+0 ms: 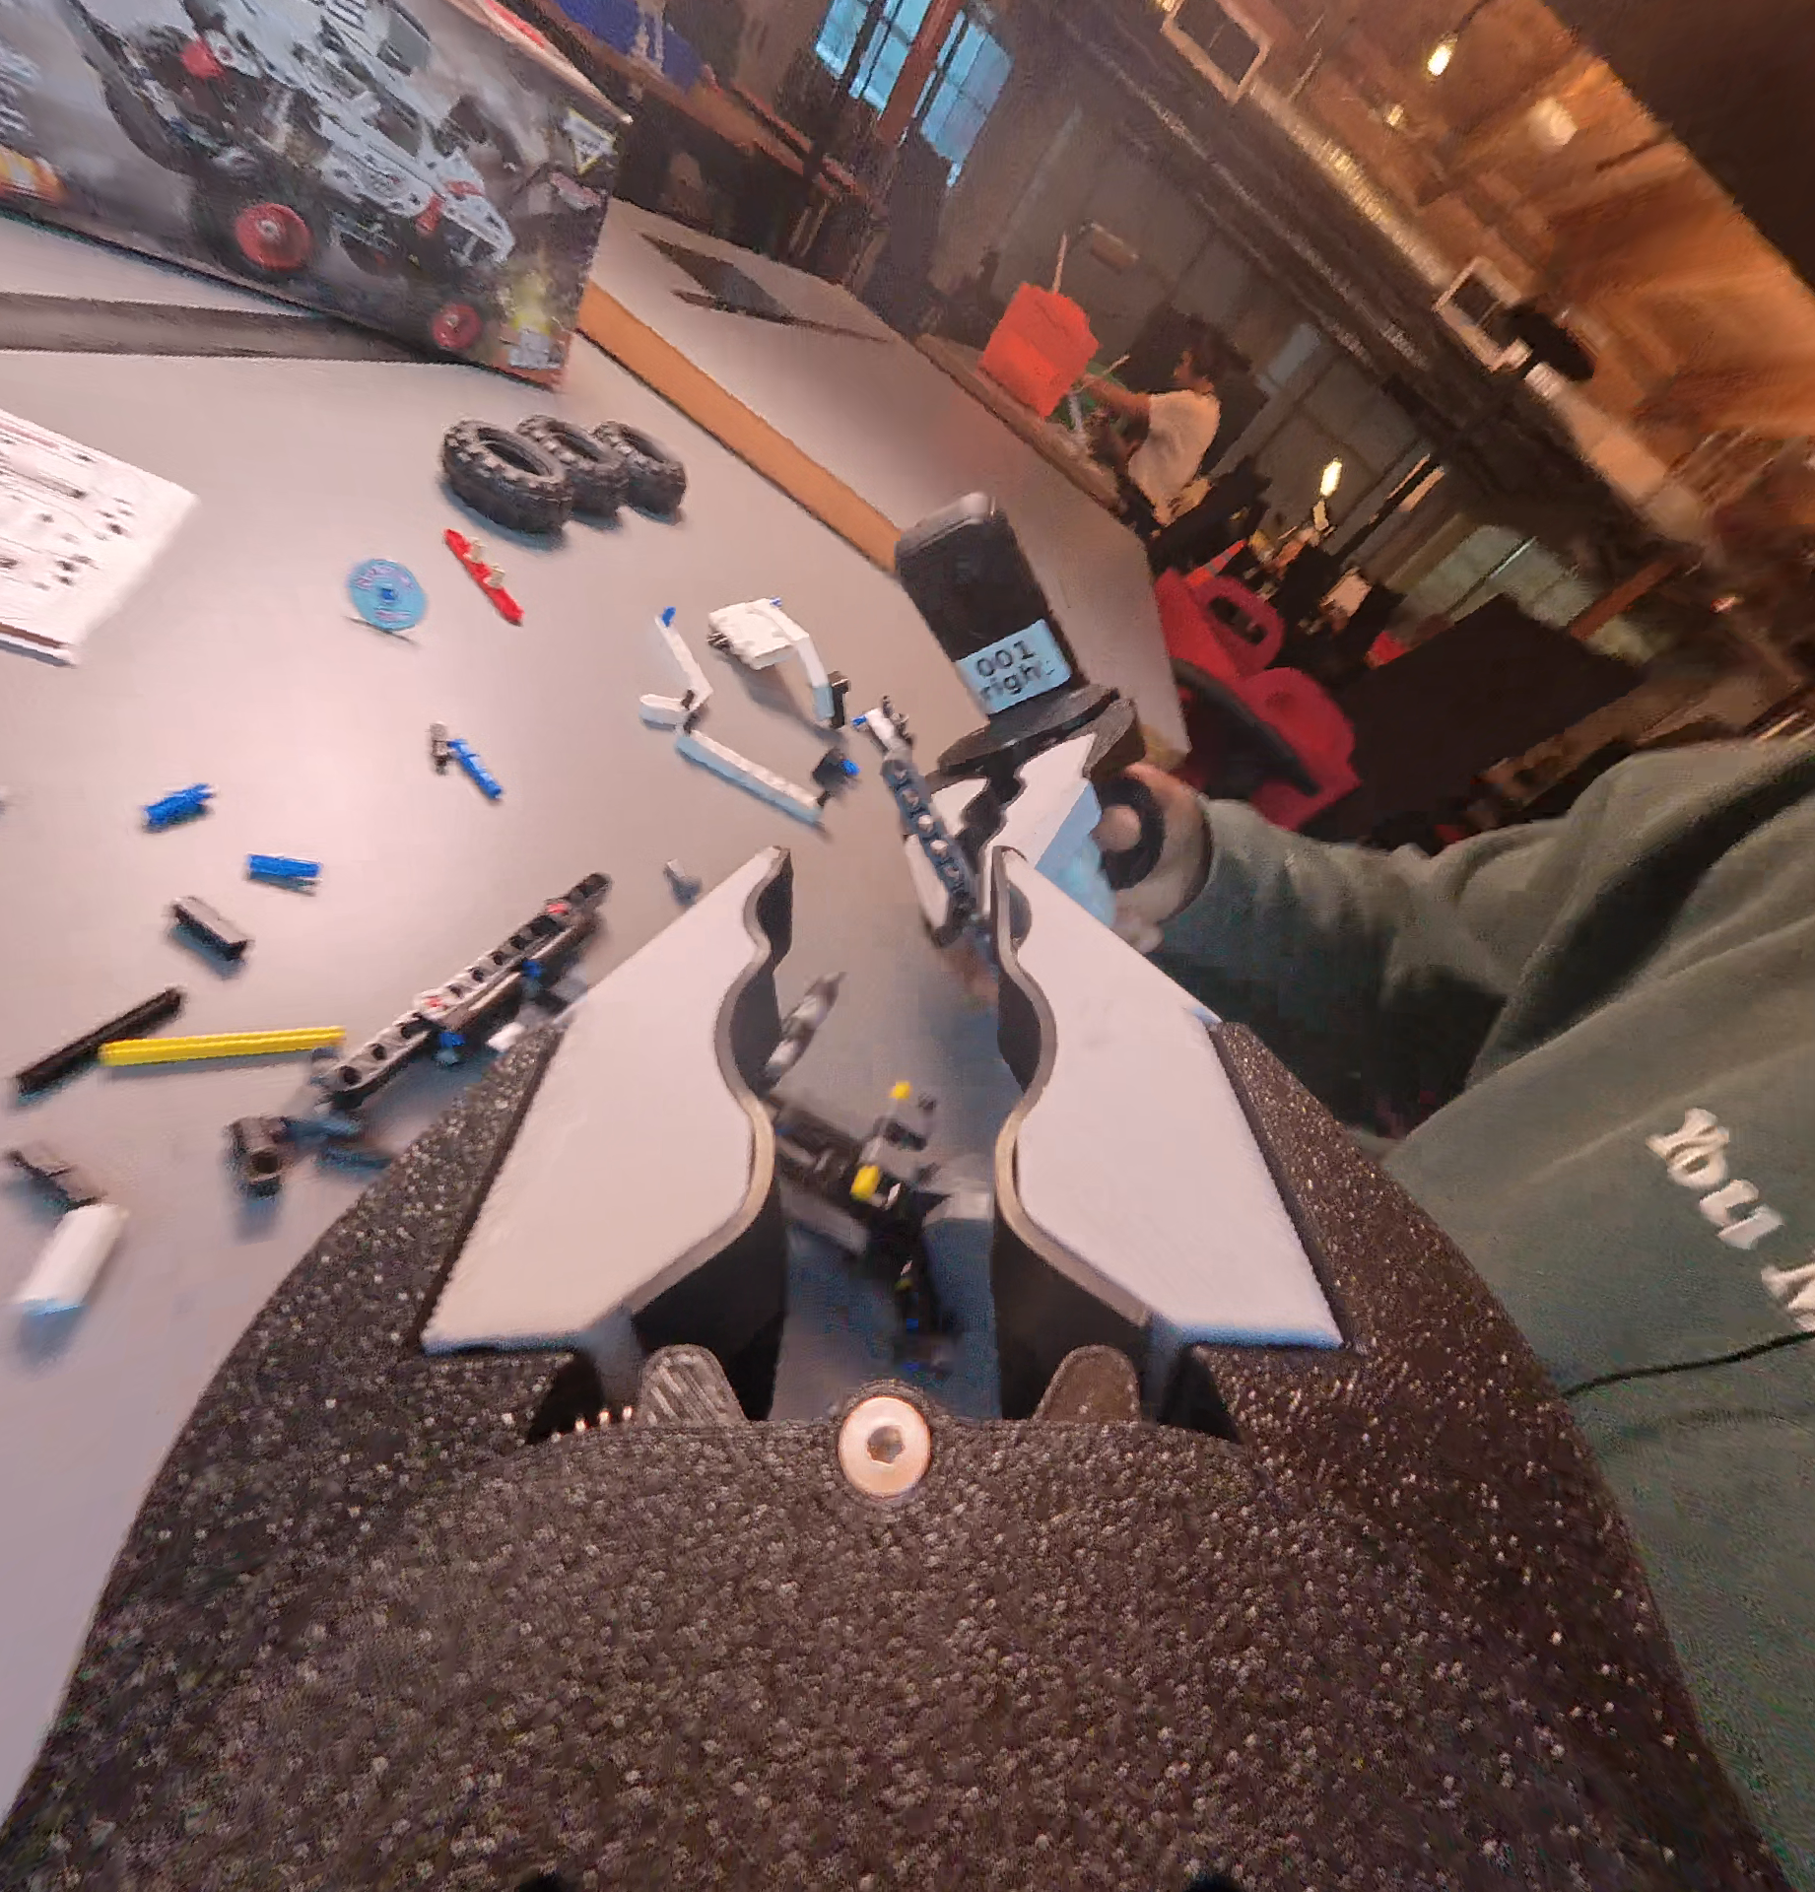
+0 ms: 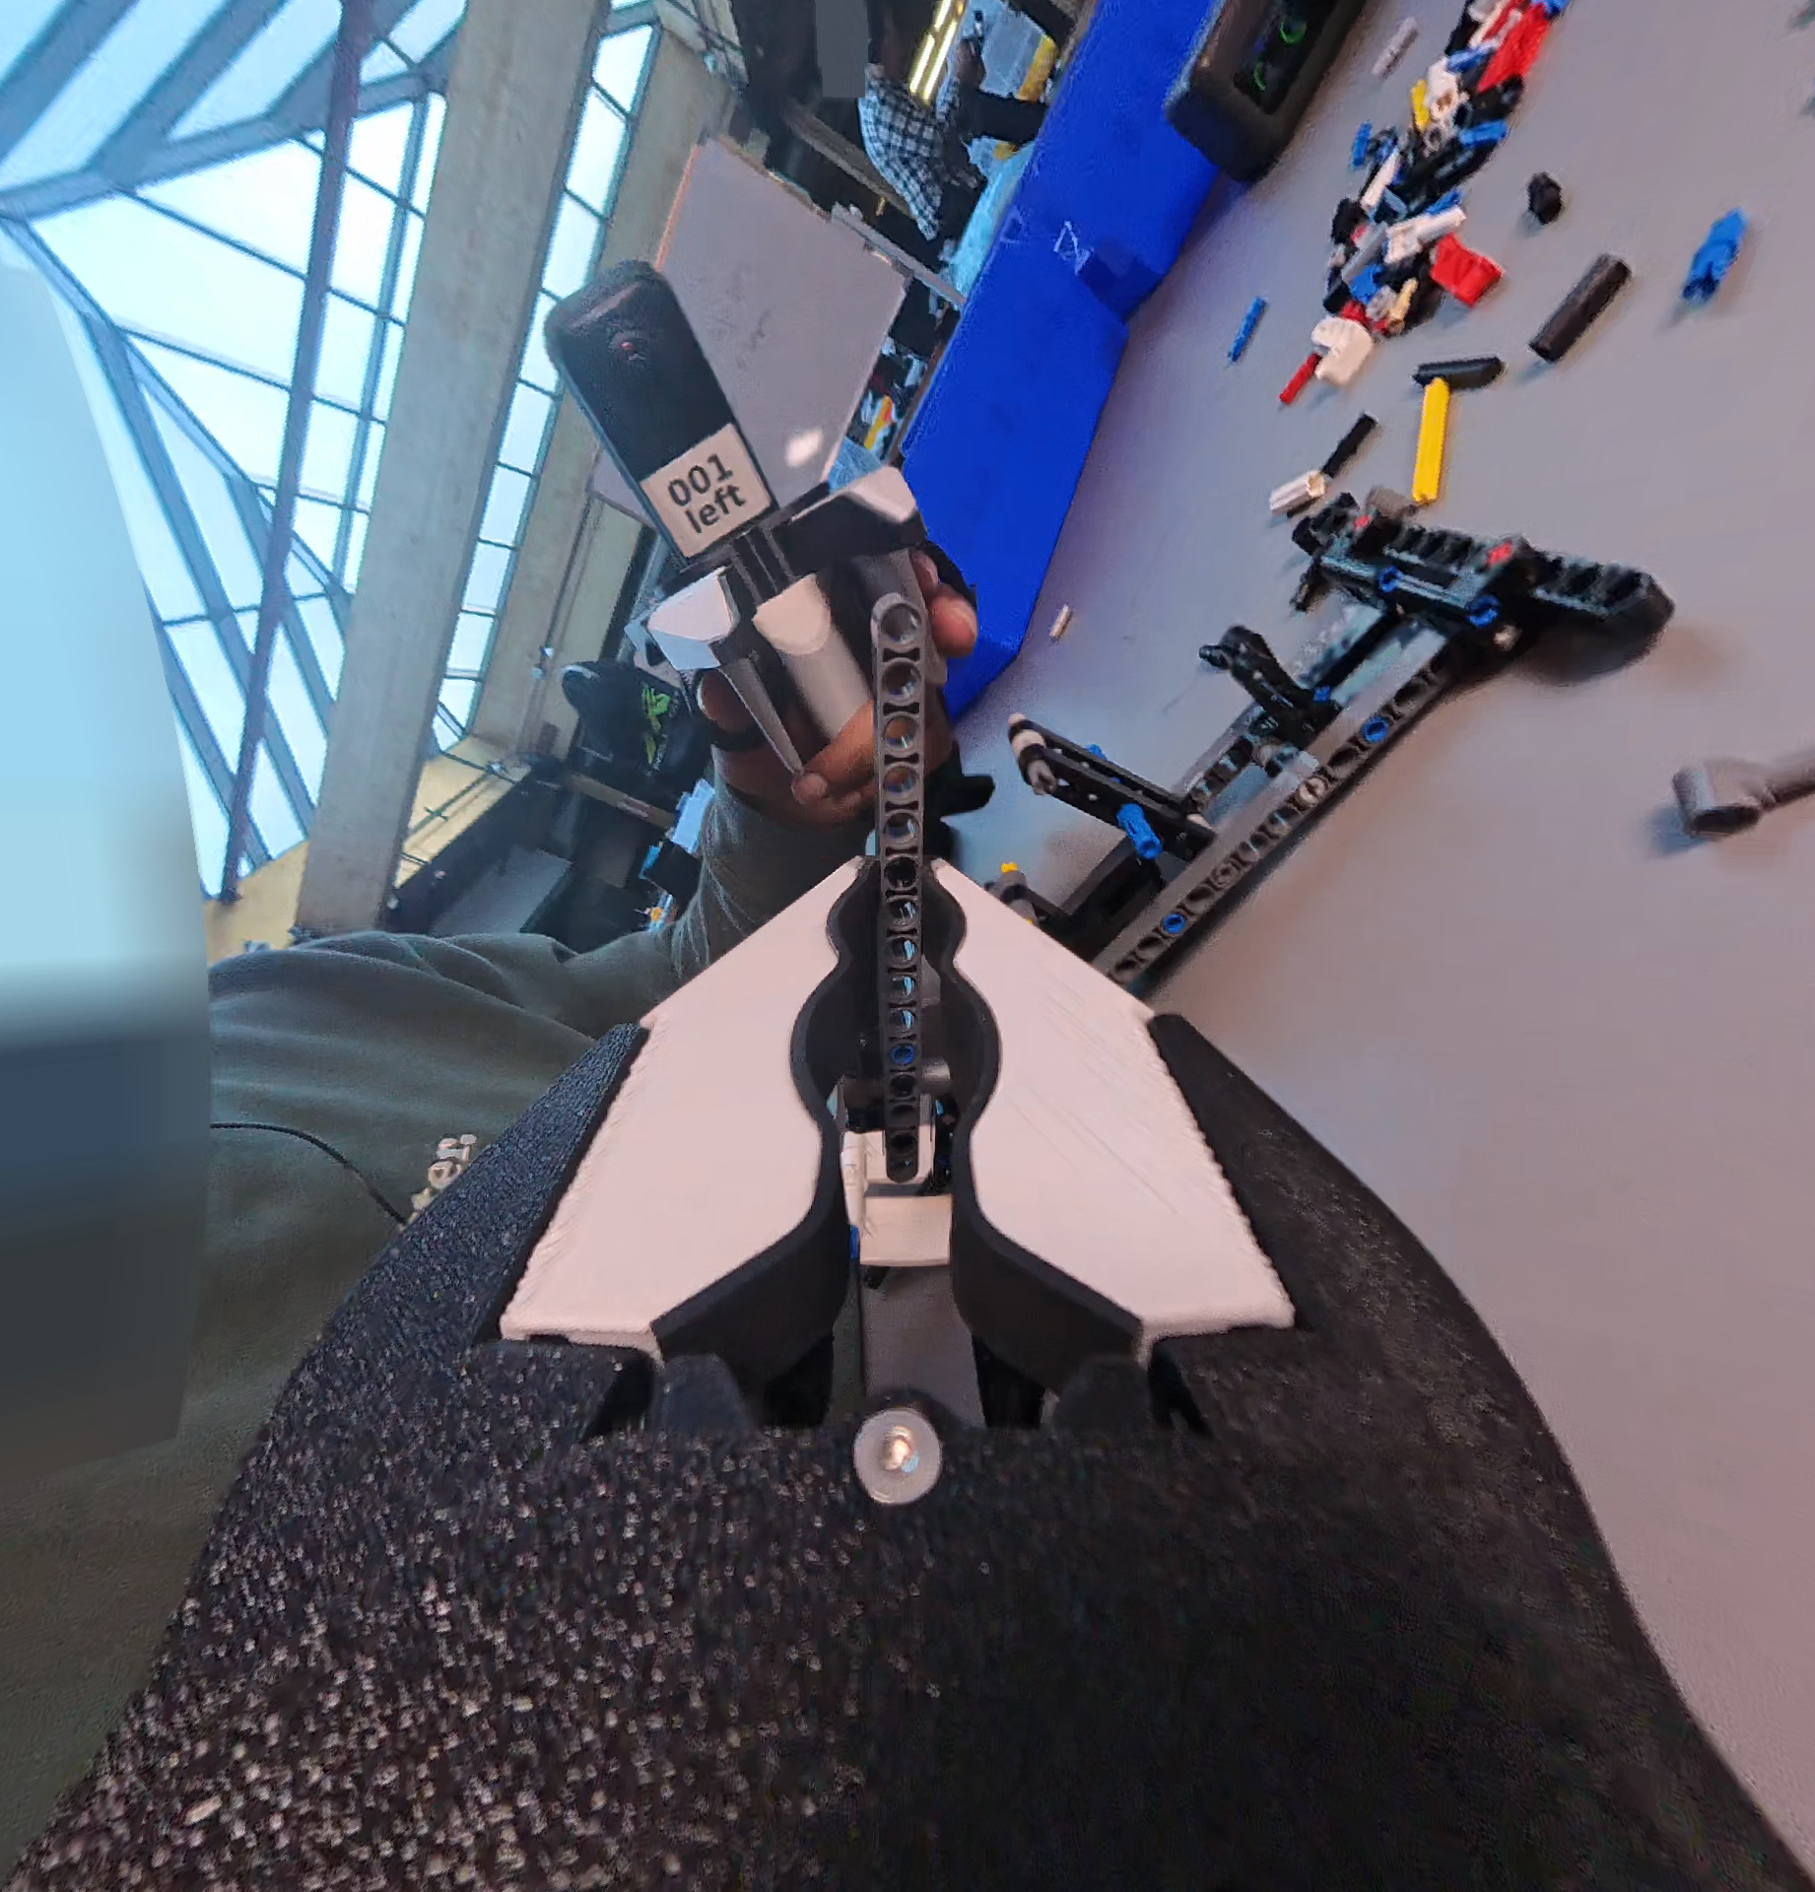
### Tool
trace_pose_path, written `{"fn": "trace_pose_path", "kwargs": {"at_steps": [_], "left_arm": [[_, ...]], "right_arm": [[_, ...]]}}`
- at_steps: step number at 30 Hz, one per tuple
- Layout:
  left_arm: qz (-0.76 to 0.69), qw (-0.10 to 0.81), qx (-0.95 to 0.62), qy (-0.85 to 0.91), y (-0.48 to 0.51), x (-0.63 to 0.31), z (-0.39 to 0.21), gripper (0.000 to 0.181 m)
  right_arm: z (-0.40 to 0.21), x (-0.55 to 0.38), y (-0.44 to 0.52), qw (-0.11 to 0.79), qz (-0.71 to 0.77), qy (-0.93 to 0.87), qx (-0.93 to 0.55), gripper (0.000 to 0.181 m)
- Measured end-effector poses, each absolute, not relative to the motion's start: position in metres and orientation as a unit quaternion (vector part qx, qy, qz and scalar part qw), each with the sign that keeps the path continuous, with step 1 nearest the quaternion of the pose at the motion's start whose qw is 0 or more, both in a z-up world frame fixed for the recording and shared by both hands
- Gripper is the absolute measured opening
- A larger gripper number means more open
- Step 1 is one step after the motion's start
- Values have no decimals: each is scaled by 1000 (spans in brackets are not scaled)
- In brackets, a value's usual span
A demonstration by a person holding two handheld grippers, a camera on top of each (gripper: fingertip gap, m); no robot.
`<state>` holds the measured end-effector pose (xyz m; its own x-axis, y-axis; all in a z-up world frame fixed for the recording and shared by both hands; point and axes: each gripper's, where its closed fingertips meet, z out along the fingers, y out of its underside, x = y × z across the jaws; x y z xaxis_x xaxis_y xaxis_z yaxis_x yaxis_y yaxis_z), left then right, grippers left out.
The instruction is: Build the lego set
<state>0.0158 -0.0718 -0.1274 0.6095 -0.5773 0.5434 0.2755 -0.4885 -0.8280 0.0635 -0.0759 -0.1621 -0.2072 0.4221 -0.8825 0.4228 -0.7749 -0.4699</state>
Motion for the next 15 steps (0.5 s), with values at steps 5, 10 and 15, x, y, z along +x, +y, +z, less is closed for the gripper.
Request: {"fn": "trace_pose_path", "kwargs": {"at_steps": [5, 10, 15], "left_arm": [[-353, 457, -796, 182, -78, 7, -175, 44], [-276, 422, -808, 306, -74, 34, -203, 38], [-240, 370, -819, 367, -71, 41, -228, 17]], "right_arm": [[-190, 69, -80, 54, -679, 289, 672, 7], [-196, 65, -82, 66, -662, 263, 699, 7], [-201, 64, -83, 88, -649, 256, 711, 7]]}}
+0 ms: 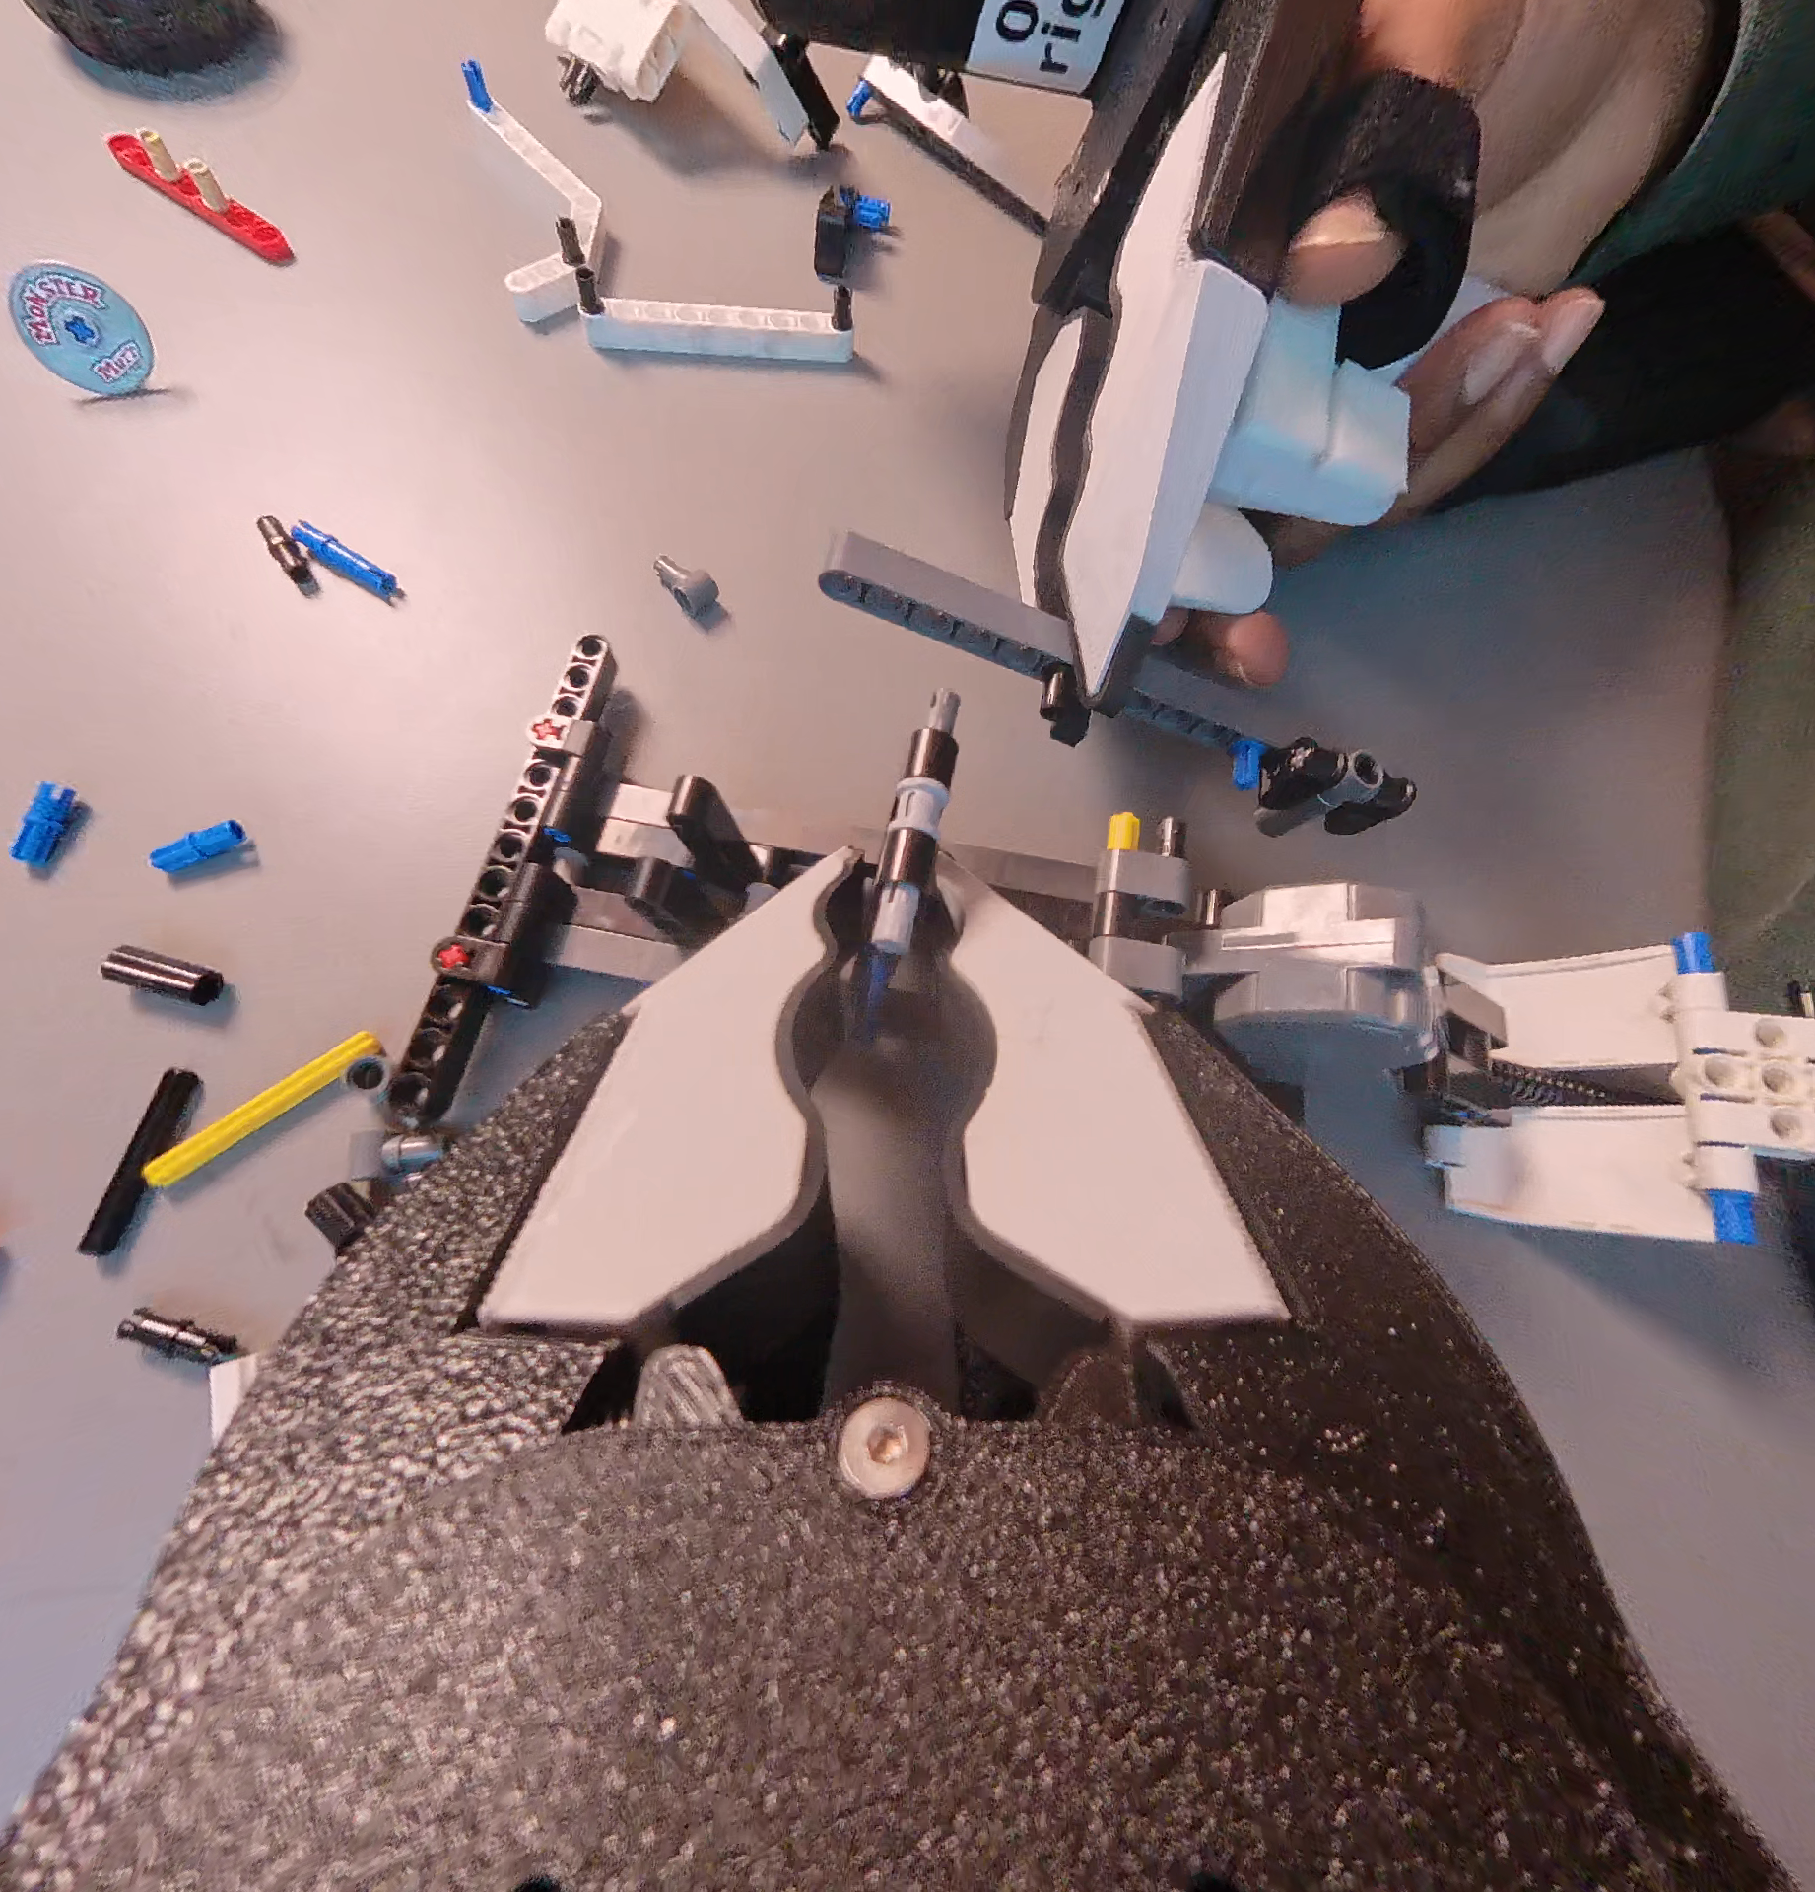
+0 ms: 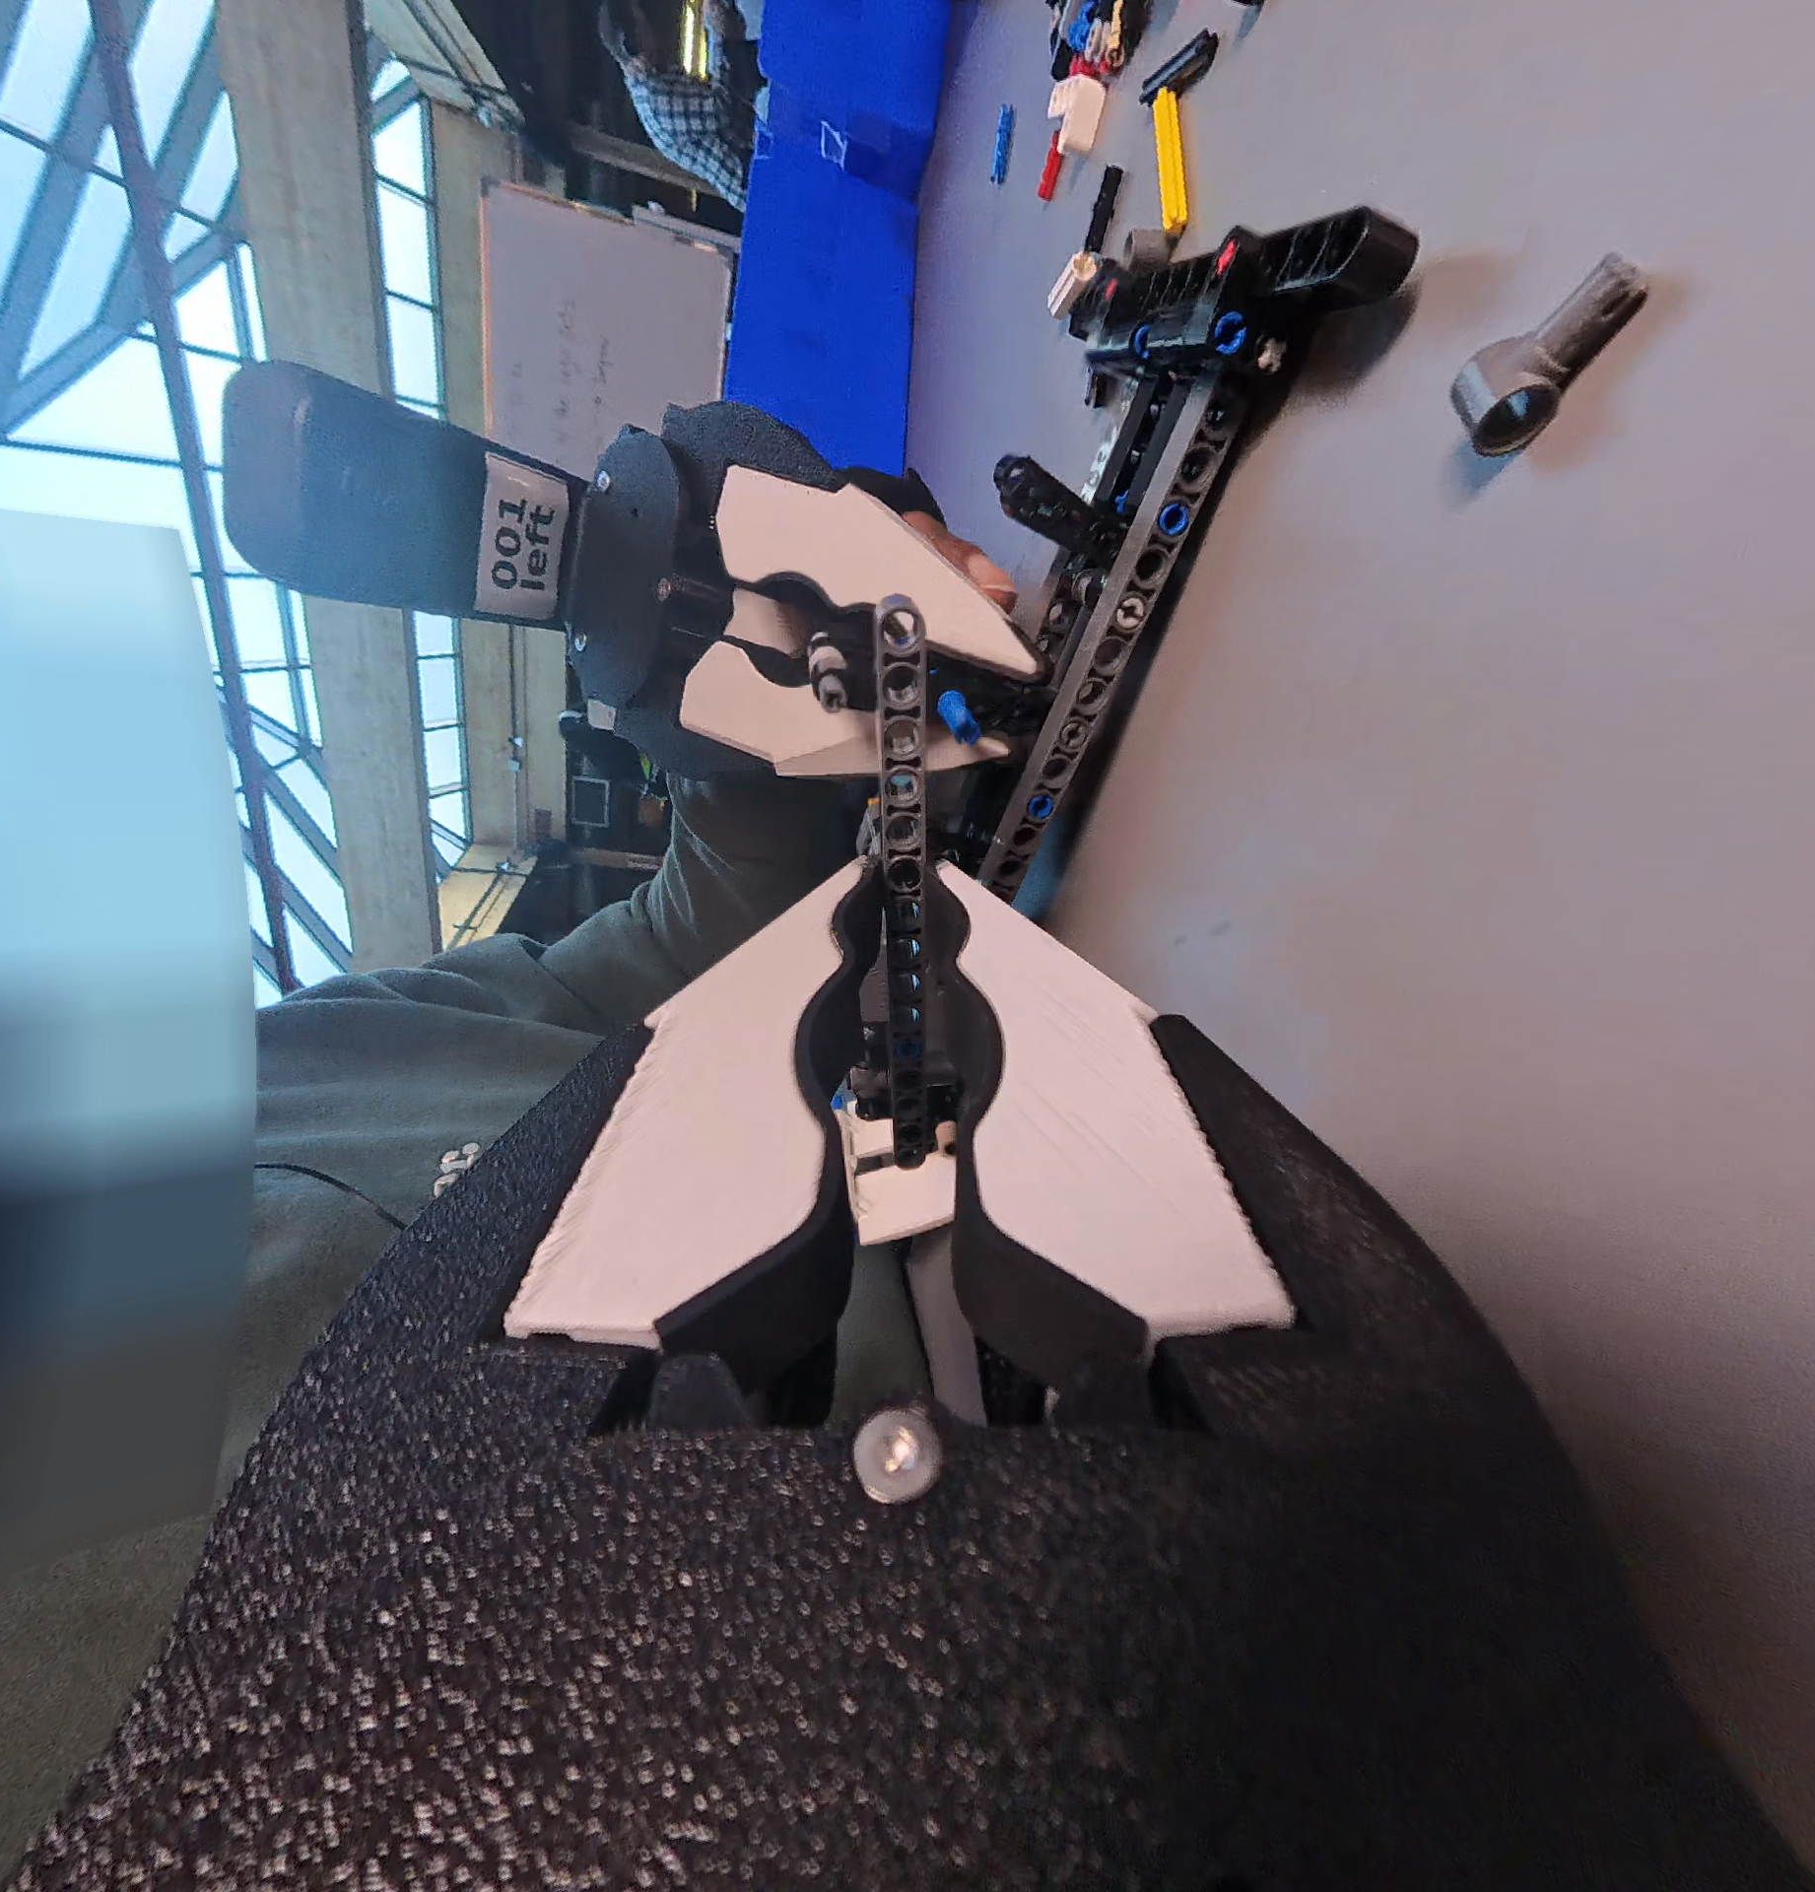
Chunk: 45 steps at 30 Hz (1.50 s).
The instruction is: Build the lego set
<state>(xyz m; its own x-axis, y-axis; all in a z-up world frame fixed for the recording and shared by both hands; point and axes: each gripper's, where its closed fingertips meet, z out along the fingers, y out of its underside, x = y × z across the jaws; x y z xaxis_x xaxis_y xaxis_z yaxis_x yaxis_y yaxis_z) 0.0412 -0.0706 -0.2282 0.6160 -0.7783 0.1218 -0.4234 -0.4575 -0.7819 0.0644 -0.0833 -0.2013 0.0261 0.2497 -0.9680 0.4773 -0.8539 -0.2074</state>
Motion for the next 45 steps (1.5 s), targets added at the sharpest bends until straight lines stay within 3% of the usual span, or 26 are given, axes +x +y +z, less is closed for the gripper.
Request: {"fn": "trace_pose_path", "kwargs": {"at_steps": [2, 12, 20, 28, 32, 35, 38, 42, 44, 45], "left_arm": [[-228, 382, -813, 376, -69, 42, -227, 9], [-201, 486, -765, 372, -66, 42, -200, 8], [-287, 459, -748, 384, -79, 64, -195, 8], [-304, 446, -737, 407, -86, 73, -195, 9], [-323, 448, -724, 414, -92, 76, -190, 9], [-358, 443, -707, 419, -100, 78, -184, 9], [-419, 428, -674, 432, -107, 84, -172, 9], [-487, 403, -635, 444, -104, 92, -159, 9], [-517, 389, -616, 449, -106, 94, -153, 8], [-528, 375, -611, 455, -110, 95, -153, 8]], "right_arm": [[-204, 63, -83, 93, -644, 257, 714, 7], [-187, 62, -85, 55, -616, 360, 698, 7], [-177, 78, -77, 8, -616, 372, 694, 7], [-233, 127, -53, -111, -358, 546, 749, 7], [-242, 134, -47, -144, -289, 595, 736, 24], [-219, 126, -42, -227, -275, 664, 657, 42], [-166, 107, -53, -362, -269, 760, 468, 51], [-158, 88, -78, -445, -143, 856, 222, 63], [-166, 79, -79, -458, -90, 869, 166, 57], [-161, 75, -79, -475, -84, 863, 151, 37]]}}
